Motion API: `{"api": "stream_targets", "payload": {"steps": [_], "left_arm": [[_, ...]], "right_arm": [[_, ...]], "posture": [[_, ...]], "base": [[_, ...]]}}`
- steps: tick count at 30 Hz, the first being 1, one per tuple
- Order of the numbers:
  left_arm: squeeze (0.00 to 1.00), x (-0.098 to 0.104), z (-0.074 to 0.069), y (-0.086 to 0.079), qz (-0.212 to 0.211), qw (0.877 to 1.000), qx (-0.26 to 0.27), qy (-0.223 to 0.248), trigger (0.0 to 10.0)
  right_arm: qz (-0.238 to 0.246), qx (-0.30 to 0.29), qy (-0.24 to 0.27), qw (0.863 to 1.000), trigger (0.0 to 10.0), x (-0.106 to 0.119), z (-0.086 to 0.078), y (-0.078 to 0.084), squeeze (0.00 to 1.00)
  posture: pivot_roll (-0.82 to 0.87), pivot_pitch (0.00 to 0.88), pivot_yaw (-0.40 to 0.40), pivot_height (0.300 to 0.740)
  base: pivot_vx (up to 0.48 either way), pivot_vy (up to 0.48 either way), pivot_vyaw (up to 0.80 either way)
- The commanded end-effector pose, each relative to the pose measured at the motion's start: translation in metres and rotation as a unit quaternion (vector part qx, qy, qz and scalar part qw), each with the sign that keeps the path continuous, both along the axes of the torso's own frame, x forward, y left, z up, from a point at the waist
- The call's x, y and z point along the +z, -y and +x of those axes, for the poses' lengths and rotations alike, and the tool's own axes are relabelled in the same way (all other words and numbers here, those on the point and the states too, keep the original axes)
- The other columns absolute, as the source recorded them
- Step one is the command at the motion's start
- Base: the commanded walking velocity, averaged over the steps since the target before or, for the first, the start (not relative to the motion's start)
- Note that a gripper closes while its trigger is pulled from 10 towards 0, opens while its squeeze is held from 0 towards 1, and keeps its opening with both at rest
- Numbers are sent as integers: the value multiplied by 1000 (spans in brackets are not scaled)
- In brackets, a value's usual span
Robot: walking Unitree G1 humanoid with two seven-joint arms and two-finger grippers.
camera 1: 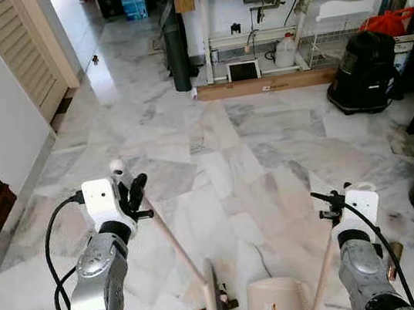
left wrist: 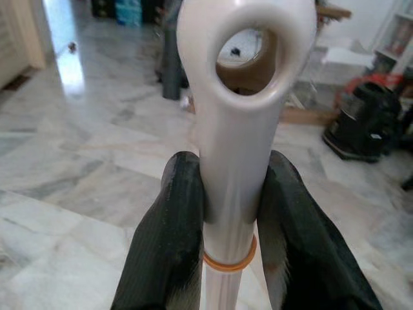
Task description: Sweep floor
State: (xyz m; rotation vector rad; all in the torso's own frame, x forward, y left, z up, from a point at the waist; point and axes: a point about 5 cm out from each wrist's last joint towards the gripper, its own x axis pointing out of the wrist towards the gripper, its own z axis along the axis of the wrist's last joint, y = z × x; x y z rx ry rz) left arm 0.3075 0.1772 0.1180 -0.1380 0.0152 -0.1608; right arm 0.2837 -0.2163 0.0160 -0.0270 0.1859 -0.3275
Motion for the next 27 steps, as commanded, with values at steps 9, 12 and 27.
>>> {"api": "stream_targets", "payload": {"steps": [9,12,27], "left_arm": [[0,3,-3,-11,59,998,-22,12,10000],[0,-4,-8,-8,63,997,-31,6,10000],[0,-16,-20,-13,78,996,-41,-32,10000]], "right_arm": [[2,14,-16,1000,10000,-5,-2,-4,0],[1,18,-21,1000,10000,-7,-3,-5,0],[-2,21,-28,999,10000,-8,-3,-6,0]], "posture": [[86,0,54,740],[86,0,53,740],[83,0,51,740]], "base": [[0,0,0],[0,0,0],[0,0,0]]}}
